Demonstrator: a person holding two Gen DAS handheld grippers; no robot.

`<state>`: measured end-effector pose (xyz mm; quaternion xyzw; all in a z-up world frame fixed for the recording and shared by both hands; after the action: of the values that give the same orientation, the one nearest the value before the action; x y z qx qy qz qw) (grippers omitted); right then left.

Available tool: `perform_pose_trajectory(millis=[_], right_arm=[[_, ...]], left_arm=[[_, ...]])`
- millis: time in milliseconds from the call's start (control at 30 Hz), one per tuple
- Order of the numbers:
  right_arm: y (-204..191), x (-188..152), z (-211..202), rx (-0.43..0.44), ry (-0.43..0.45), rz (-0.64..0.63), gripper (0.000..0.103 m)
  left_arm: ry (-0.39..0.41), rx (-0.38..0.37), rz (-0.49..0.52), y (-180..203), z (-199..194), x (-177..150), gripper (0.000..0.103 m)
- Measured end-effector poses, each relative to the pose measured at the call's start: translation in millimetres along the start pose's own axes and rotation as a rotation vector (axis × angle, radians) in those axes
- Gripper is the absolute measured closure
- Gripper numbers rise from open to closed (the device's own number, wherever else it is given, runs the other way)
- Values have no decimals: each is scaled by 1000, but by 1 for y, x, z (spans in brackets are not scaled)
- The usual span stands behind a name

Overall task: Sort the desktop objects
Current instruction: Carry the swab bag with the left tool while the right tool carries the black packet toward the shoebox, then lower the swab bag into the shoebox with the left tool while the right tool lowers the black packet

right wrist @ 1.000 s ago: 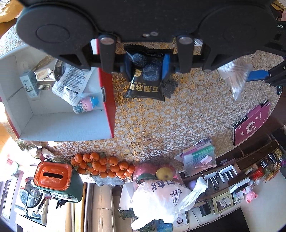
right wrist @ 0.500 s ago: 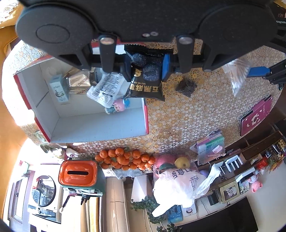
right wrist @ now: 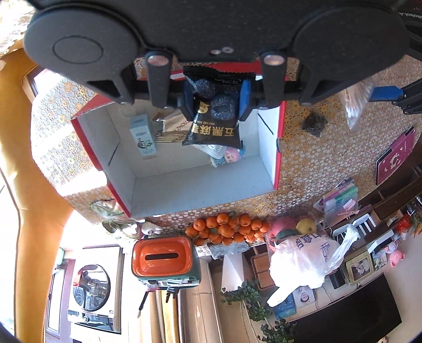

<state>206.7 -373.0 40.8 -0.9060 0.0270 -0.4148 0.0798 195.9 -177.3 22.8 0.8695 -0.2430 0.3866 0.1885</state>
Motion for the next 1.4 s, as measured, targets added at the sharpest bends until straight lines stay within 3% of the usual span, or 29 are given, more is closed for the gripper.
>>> perform_pose_trajectory(millis=[367, 800, 1033, 1400], right_arm=[[50, 4, 14, -41, -5, 49, 70], [93, 13, 49, -64, -35, 103, 70], [96, 12, 72, -65, -57, 111, 70], [96, 2, 101, -71, -102, 101, 70]], left_arm=[[-13, -24, 33, 33, 44, 25, 33], [-63, 0, 30, 36, 112, 45, 33], [-105, 42, 40, 28, 146, 43, 33], [-164, 41, 69, 30, 175, 31, 33]])
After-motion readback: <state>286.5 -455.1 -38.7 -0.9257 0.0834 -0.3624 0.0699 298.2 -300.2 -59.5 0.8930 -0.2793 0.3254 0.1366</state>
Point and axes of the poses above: each gripper's, at about its wrist camera, not at the fingertips, and z roughly the way its jaws point, y to its right, x to its top, the point moved 3 cm from there along z, roughly the way its jaws point, and after that the axes turned 12 degrees about y, right-handed, at the moved point
